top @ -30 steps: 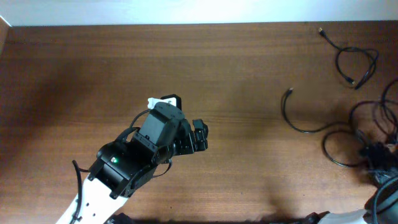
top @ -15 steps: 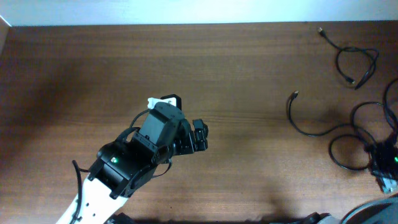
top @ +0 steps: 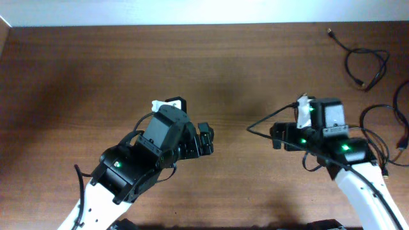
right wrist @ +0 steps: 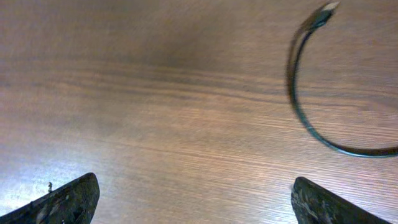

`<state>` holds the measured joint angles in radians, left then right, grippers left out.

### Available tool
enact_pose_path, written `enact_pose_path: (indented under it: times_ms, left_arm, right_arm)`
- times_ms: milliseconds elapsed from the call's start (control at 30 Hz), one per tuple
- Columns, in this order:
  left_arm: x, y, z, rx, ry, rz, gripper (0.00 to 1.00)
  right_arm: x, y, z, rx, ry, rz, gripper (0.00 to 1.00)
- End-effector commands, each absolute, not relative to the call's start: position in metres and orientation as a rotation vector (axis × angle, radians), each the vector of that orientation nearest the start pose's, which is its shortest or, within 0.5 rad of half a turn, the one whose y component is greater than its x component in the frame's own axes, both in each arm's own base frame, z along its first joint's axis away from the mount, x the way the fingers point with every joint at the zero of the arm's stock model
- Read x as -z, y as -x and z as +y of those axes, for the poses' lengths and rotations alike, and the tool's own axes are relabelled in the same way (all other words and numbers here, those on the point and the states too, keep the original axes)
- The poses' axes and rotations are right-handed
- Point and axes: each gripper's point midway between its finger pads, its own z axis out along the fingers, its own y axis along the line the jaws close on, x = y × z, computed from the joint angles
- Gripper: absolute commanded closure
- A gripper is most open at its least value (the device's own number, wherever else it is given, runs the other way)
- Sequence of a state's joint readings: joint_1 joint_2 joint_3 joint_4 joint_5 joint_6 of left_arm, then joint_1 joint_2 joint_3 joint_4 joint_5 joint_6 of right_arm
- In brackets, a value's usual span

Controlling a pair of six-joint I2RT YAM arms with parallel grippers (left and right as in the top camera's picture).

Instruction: Untangle cables

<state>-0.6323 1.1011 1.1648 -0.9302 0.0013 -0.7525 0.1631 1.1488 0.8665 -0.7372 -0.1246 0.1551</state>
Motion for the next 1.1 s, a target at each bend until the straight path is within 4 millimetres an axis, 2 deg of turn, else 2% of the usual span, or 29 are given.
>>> enact_pose_path:
  times_ms: [0, 167, 233, 1067]
  left_arm:
    - [-0.244, -0.243, -0.178, 0.608, 0.136, 2.512, 0.01]
    - [-0.244, -0.243, -0.178, 0.608, 0.136, 2.512, 0.01]
    - [-0.244, -0.243, -0.178, 0.608, 0.136, 2.511, 0.01]
    - [-0.243, -0.242, -0.176, 0.593, 0.135, 2.515, 0.01]
  right_arm:
    - [-0.118, -0.284, 0.077, -0.29, 0.071, 2.672, 0.02]
    - [-0.085, -0.292, 0.079, -0.276, 0.065, 2.762, 0.02]
    - [-0.078, -0.293, 0.079, -0.274, 0.063, 2.781, 0.02]
    - [-0.078, -0.296, 0.08, -0.275, 0.064, 2.769, 0.02]
